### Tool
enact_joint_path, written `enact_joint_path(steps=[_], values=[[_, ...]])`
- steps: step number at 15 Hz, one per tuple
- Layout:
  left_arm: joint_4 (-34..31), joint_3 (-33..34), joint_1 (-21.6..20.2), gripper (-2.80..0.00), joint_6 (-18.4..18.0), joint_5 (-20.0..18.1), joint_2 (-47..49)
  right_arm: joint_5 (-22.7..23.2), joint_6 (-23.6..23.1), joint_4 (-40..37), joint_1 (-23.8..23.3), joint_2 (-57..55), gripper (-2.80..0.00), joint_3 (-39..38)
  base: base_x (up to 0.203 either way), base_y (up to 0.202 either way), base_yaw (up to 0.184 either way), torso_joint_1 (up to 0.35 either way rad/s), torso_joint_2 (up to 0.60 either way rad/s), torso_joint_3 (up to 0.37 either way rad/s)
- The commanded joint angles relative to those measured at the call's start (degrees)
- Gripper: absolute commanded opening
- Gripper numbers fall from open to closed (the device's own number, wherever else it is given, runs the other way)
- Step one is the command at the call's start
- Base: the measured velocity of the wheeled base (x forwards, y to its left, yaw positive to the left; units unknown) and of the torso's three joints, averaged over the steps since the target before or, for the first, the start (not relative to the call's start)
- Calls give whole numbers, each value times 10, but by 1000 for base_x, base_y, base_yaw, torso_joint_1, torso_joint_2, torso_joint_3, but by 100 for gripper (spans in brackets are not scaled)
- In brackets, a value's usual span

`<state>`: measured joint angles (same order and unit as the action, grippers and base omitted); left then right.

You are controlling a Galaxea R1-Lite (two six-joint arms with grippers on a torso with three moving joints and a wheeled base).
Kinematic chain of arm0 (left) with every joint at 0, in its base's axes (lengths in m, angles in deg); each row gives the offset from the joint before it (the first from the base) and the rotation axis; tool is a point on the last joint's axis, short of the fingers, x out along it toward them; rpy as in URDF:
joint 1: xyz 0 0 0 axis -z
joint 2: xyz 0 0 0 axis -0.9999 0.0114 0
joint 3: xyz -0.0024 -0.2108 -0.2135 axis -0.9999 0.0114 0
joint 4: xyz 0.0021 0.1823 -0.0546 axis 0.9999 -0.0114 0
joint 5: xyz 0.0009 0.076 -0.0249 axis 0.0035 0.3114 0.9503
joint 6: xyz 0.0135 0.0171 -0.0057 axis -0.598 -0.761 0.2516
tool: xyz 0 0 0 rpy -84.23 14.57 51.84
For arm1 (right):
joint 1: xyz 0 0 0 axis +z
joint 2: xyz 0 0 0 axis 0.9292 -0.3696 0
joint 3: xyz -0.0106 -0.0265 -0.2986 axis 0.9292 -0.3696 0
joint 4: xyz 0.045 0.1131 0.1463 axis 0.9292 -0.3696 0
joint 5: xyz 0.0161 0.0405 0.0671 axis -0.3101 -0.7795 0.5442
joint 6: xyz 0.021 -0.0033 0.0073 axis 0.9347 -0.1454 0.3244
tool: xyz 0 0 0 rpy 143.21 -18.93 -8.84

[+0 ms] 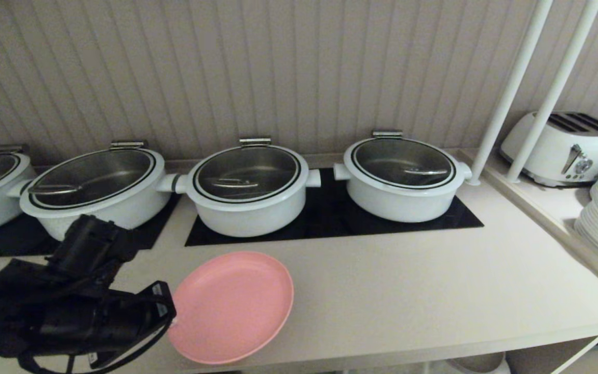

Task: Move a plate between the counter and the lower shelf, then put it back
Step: Pick up the plate, then put the plate in the cupboard

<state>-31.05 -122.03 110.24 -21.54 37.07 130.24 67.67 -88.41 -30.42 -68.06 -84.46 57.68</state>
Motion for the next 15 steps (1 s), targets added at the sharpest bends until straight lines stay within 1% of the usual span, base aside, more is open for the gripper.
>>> enact_joint_path(steps=[1, 5, 8, 11, 14, 15], values=[[-19, 0, 0, -280, 1, 2, -49, 0, 0, 0, 0, -1, -280, 0, 0, 0, 0, 0, 0, 0], [-61, 0, 1, -280, -1, 15, -114, 0, 0, 0, 0, -1, -280, 0, 0, 0, 0, 0, 0, 0], [-102, 0, 1, -280, -1, 17, -163, 0, 0, 0, 0, -1, -280, 0, 0, 0, 0, 0, 0, 0], [-114, 1, 1, -280, -3, 20, -204, 0, 0, 0, 0, -1, -280, 0, 0, 0, 0, 0, 0, 0], [-140, 2, 1, -280, -2, 23, -234, 0, 0, 0, 0, -1, -280, 0, 0, 0, 0, 0, 0, 0], [-141, 19, 1, -280, -3, 26, -245, 0, 0, 0, 0, -1, -280, 0, 0, 0, 0, 0, 0, 0]])
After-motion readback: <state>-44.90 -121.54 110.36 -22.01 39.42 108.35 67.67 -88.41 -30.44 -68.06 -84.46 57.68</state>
